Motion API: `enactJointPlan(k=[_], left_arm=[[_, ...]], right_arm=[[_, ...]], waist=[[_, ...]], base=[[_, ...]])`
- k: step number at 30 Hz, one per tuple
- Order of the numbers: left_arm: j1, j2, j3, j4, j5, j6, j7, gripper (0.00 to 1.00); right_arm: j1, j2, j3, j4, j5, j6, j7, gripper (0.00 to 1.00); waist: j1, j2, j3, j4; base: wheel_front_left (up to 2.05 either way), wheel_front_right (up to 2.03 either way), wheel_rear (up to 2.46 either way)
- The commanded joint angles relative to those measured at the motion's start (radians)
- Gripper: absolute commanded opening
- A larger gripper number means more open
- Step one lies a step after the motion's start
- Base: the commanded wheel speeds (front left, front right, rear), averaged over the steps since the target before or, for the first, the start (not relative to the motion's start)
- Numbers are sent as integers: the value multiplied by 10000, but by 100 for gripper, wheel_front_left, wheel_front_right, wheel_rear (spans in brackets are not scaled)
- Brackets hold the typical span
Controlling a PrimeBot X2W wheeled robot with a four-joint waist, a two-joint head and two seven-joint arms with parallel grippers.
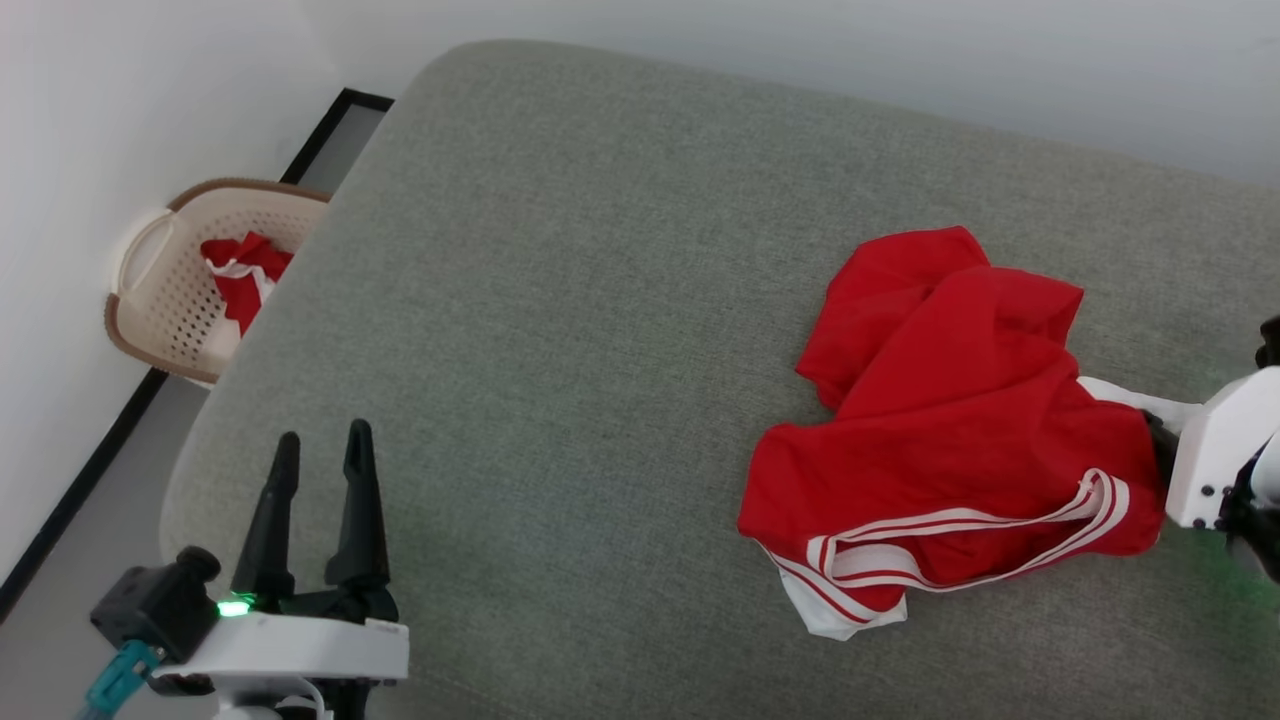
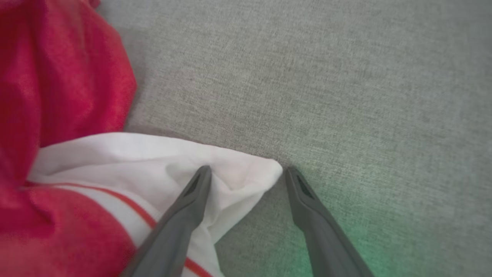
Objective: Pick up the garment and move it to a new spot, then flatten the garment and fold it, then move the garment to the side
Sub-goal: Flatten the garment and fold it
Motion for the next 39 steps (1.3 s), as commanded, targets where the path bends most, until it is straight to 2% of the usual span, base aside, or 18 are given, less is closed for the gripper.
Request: enactJointPlan(k=[1,2,10,17,25,30,36,39], left_arm=[[-129,0,-21,19,-40,-25,-1,100],[-138,6,-24,38,-53,-25,-1,100],[-22,109,145,32,-96,-26,-1,100],[158,288,336,-155,-43,-26,-1,100],[462,520,340,-347,-97,-26,-1,100],[634,697,325,-396,-222,-26,-1,100],[700,848,145,-384,-304,-27,-1,100],[710,913,48,-360,-370,-27,-1,100]], right_arm=[[164,132,9,448,-59,-1,278,42],[97,123,-4,503,-137,-1,287,0],[-579,188,-117,306,-120,-2,-318,0],[-565,116,-33,-380,218,-2,-761,0],[353,-305,-504,-1620,442,-2,-893,0],[1311,-294,-1279,-2319,251,-2,-742,0],[2454,-142,-2216,-2545,-88,-2,-575,0],[2902,30,-2361,-2459,-125,-2,-552,0]], waist=[[0,-1,26,27],[0,-1,21,22],[0,-1,-175,-273],[0,-1,-544,-911],[0,-1,-1044,-1688],[0,-1,-1308,-2093],[0,-1,-1510,-2309],[0,-1,-1548,-2368]], base=[[0,0,0],[0,0,0],[0,0,0],[0,0,0],[0,0,0],[0,0,0],[0,0,0],[0,0,0]])
